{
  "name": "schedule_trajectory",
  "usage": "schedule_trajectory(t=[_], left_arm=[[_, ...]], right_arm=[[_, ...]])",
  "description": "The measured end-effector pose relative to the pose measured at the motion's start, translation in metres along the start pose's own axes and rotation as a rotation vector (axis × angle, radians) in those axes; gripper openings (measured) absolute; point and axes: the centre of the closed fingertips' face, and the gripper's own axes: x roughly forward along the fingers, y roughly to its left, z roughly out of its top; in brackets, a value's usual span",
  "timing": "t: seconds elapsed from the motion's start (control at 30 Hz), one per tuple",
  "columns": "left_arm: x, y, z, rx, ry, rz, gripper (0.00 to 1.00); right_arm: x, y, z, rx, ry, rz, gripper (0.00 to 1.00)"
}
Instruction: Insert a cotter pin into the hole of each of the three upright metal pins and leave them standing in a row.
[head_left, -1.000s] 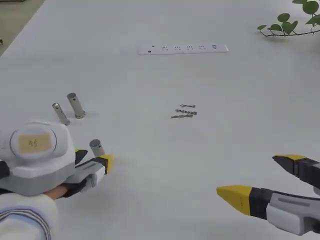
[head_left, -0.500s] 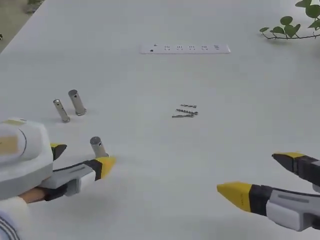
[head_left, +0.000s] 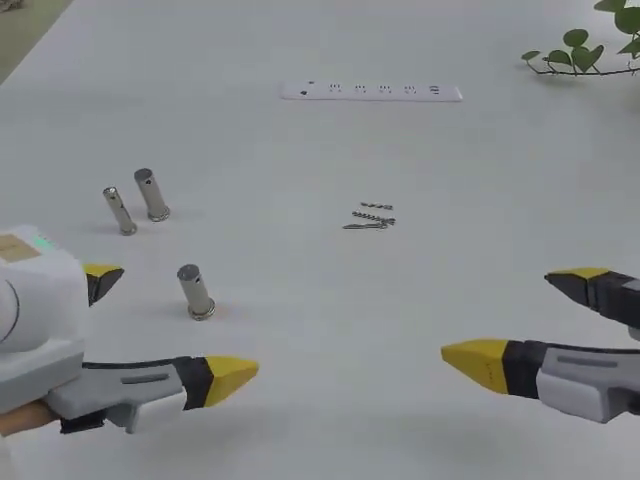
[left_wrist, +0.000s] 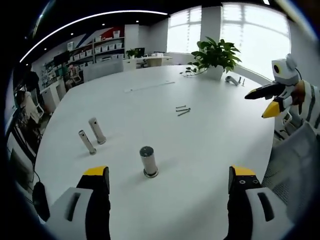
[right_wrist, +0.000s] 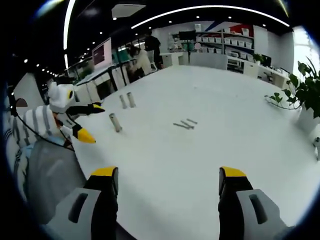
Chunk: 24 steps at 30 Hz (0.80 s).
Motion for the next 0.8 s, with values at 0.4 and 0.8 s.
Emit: schedule_trajectory(t=[0.4, 0.8], left_arm=[[-0.011, -0.008, -0.012, -0.038, -0.004, -0.045, 0.99], [-0.016, -0.007, -0.015, 0.031, -0.011, -0.024, 0.95]], right_arm=[[0.003, -0.014, 0.025, -0.163, 0.032, 0.037, 0.8], [0.016, -0.016, 0.05, -0.336, 0.089, 0.188, 0.7]])
